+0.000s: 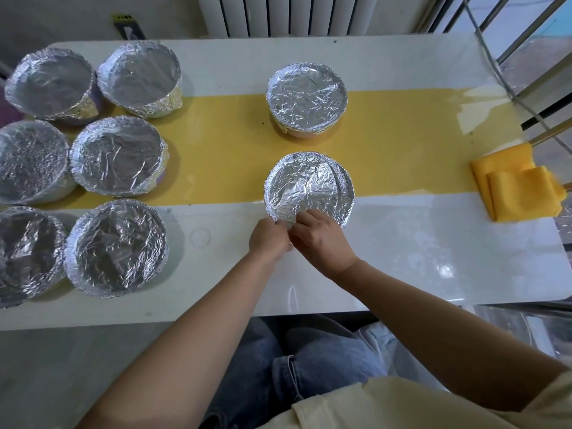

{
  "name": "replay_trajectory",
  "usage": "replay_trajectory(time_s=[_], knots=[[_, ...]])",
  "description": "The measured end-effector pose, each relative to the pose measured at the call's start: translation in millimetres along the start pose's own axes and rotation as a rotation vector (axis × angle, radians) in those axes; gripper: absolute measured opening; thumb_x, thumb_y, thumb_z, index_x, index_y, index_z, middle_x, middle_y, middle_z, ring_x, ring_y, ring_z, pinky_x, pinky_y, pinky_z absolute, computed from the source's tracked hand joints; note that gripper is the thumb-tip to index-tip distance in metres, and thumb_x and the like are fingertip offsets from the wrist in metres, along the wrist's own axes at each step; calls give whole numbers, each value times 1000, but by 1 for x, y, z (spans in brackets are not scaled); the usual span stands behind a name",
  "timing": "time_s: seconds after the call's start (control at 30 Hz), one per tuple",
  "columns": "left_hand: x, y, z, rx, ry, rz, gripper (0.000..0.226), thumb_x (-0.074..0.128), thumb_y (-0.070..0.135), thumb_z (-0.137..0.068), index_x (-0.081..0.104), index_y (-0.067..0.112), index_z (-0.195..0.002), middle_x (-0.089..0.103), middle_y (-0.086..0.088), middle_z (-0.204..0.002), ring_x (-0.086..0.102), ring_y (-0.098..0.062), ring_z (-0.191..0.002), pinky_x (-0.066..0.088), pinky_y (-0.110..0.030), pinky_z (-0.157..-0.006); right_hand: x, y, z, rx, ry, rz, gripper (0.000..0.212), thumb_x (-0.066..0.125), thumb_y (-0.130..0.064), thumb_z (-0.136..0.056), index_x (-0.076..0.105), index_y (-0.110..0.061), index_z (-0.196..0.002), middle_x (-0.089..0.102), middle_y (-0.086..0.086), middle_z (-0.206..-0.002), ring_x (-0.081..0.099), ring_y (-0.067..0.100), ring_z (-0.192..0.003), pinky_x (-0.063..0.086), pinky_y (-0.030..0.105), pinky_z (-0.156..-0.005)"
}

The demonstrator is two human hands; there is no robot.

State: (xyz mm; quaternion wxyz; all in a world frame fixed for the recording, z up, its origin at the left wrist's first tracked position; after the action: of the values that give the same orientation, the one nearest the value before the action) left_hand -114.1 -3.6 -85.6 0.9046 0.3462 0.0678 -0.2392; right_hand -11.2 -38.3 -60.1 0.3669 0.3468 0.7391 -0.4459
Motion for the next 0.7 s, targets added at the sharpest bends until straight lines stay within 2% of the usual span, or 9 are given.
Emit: replay_trajectory(time_s=[0.07, 0.13, 0.23, 0.33, 0.47, 0.57, 0.63, 0.7], knots=[[-2, 1, 2, -8, -13, -9, 31, 44, 27, -94, 65, 6, -105, 72, -13, -86, 72, -27, -73, 50, -31, -72, 1, 0, 0, 3, -8, 6, 22, 52, -13, -85, 62, -9, -65, 52, 7, -65, 50, 27, -59, 40, 31, -50], [-2, 1, 1, -23, -8, -23, 33, 42, 33, -98, 63, 8, -96, 68, -10, -80, 70, -28, -72, 47, -31, -67, 2, 1, -1, 11, -5, 10, 22, 52, -12, -85, 63, -8, -67, 53, 8, -65, 51, 28, -59, 41, 32, -49], [-3, 1, -5, 41, 35, -37, 34, 41, 27, -95, 62, 0, -100, 71, -14, -82, 72, -31, -78, 56, -40, -79, 0, 1, 0, 11, 4, 12, 26, 49, -13, -86, 62, -8, -63, 52, 7, -63, 52, 28, -57, 40, 31, -48], [-4, -2, -10, 59, 49, -66, 42, 42, 30, -83, 63, -2, -100, 73, -18, -86, 72, -34, -81, 57, -48, -85, 0, 2, -2, 23, -8, 21, 22, 54, -14, -83, 64, -9, -64, 52, 7, -63, 52, 28, -57, 42, 31, -47], [-12, 2, -16, 53, 37, -91, 30, 40, 19, -96, 62, -2, -99, 73, -19, -86, 73, -33, -73, 58, -47, -83, 0, 5, -1, 31, -55, -1, 11, 70, -18, -76, 66, -9, -72, 56, 8, -70, 54, 30, -62, 44, 34, -53], [-21, 7, -17, 51, 5, -154, 29, 38, 18, -97, 61, 2, -103, 74, -17, -84, 74, -31, -73, 53, -31, -67, -6, 14, 7, 66, -103, 7, 28, 83, -22, -66, 65, -9, -82, 58, 8, -80, 55, 29, -71, 44, 37, -62], [-24, 9, -17, 59, -11, -177, 28, 37, 18, -98, 61, 4, -103, 75, -16, -84, 74, -31, -74, 43, -25, -59, -9, 16, 11, 49, -99, 39, 27, 84, -19, -66, 61, -10, -76, 56, 6, -77, 54, 29, -69, 44, 37, -61], [-25, 9, -17, 72, 3, -168, 30, 36, 19, -98, 62, 4, -103, 75, -15, -80, 74, -31, -71, 44, -25, -60, -8, 15, 10, 9, -69, 59, 20, 80, -11, -70, 59, -10, -69, 55, 6, -71, 53, 28, -65, 43, 36, -58]])
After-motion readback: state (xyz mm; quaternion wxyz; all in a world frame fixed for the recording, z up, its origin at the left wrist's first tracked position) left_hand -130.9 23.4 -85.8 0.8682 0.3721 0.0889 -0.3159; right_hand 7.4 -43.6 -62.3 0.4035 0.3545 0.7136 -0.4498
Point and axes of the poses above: each hand's wrist, its own z-axis away from the middle knuckle, its own x-axis out of the palm, y = z × x, the point moved 4 cm from there along -z, towards the middle knuckle
